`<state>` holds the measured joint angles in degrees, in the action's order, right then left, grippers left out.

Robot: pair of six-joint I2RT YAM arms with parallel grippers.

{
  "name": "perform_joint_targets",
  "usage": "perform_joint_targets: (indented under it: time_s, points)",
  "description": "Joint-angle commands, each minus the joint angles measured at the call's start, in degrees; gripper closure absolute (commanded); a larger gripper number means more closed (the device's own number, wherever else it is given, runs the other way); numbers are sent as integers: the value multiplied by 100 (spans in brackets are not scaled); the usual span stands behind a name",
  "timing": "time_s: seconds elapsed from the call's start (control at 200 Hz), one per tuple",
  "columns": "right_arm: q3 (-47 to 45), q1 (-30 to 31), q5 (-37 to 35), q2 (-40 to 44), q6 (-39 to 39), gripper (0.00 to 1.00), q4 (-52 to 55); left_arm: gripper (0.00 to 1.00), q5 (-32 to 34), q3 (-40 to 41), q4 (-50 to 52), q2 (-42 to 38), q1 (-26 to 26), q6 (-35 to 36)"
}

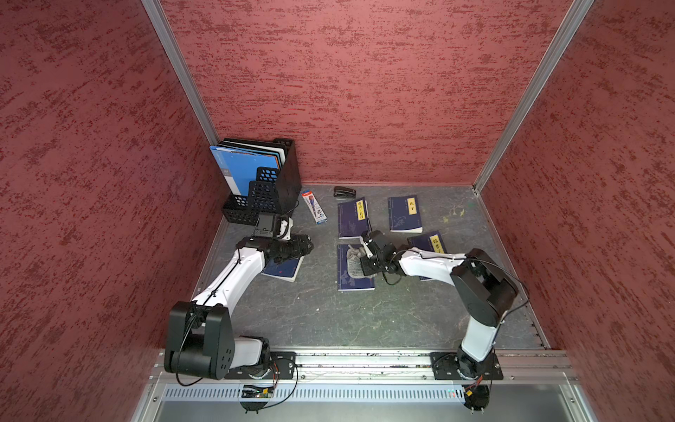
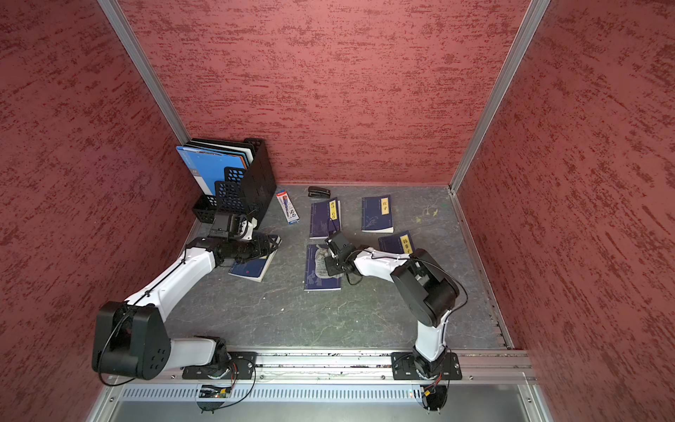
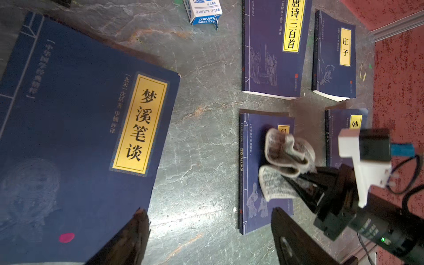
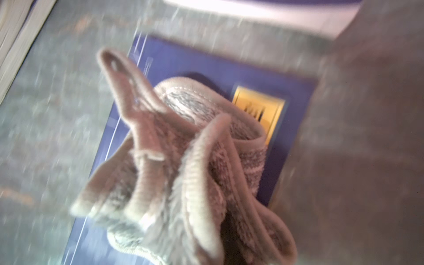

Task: Wipe the cover of the book
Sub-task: Wipe the dirt from the cover of the book.

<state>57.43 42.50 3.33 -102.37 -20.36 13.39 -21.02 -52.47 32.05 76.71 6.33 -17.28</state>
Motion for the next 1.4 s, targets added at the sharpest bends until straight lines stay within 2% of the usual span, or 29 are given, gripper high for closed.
perform_joint_targets:
  time_s: [0.0, 0.145, 0.426, 0.636, 0.807, 1.007, 1.142, 1.237, 1.398]
  points:
    - [-450, 227, 371, 240, -350, 91, 257, 14, 71, 17, -151, -18, -91, 49]
    - [-524, 200, 170, 166, -328, 91, 173, 13, 54, 23, -222, 16, -149, 40]
    - [722, -631, 22, -1069, 232, 91, -7, 11, 138, 52, -40, -263, -173, 45]
    - [1496, -743, 124, -1431, 603, 90, 222, 8, 161, 149, -2, -514, -220, 23]
    - [813, -637, 397, -899, 476, 90, 191, 7, 164, 158, -43, -516, -254, 12]
    - [-370, -44, 616, 16, -20, 91, 131, 6, 165, 86, -186, -396, -316, 5]
    - [-834, 160, 695, 269, -349, 91, -9, 6, 176, 1, -242, -281, -343, 23]
    - [-764, 130, 440, 131, -282, 91, -57, 6, 165, -52, -251, -194, -351, 25]
    - [65, -292, 360, -651, 114, 91, -108, 6, 207, -36, -208, -255, -358, 7]
